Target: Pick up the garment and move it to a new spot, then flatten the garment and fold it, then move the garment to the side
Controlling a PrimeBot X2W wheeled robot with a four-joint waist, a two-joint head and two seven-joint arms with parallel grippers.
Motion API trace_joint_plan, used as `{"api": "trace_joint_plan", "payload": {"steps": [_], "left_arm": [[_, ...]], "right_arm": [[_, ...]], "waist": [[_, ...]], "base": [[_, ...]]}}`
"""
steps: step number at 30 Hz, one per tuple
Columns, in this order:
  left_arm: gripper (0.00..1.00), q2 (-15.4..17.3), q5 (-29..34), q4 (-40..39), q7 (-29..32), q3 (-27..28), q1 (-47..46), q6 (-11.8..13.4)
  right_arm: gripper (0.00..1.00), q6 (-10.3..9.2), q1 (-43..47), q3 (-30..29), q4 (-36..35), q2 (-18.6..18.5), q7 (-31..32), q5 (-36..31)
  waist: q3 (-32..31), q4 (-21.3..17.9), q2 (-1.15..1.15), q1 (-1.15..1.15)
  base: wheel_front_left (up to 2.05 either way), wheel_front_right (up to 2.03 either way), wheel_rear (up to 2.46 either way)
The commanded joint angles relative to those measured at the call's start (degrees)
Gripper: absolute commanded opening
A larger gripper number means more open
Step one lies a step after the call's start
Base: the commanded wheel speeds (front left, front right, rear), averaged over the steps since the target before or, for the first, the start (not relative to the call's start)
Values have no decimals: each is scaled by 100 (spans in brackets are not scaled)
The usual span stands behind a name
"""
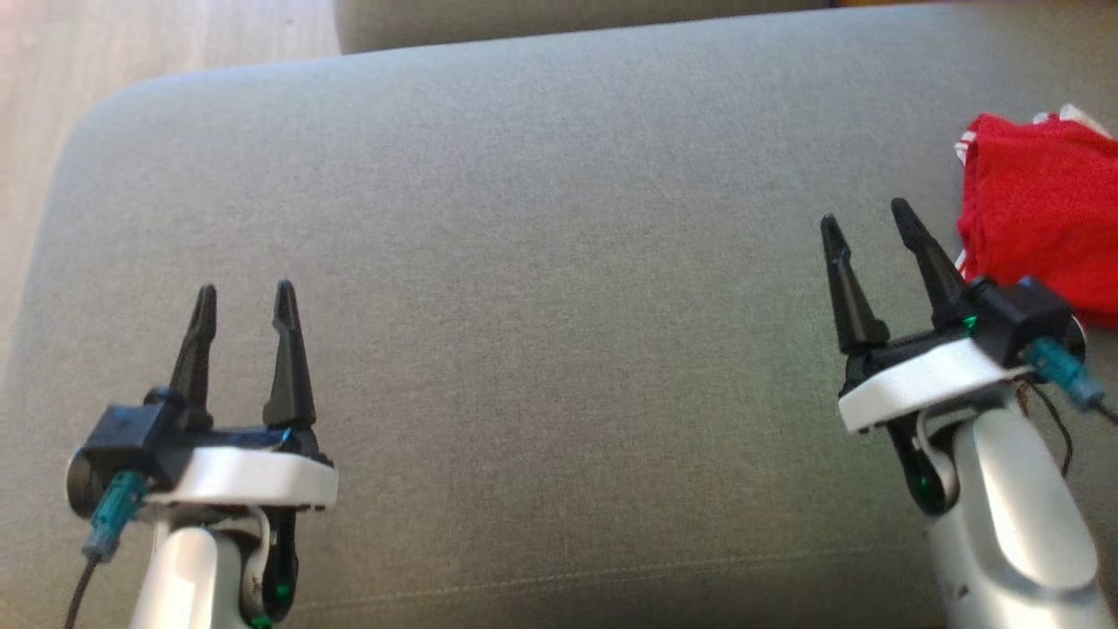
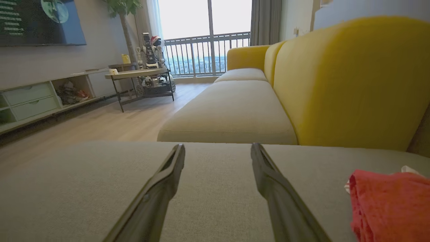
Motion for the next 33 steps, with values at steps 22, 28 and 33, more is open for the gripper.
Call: {"api": "trace_joint_plan", "payload": {"steps": [22, 28, 33], "left_arm": [[100, -72, -158, 32, -29, 336, 274, 42], [100, -73, -105, 47, -29, 406, 334, 114], [100, -73, -113, 73, -29, 428, 341, 163]], "right_arm": [[100, -2, 1083, 40, -984, 143, -37, 191], [100, -2, 1074, 105, -974, 143, -37, 234], [100, -2, 1062, 85, -1006, 143, -37, 265]], "waist": [[-411, 110, 0, 1], [-422, 63, 0, 1], [-400, 40, 0, 1]], "base": [[0, 0, 0], [0, 0, 0], [0, 0, 0]]}}
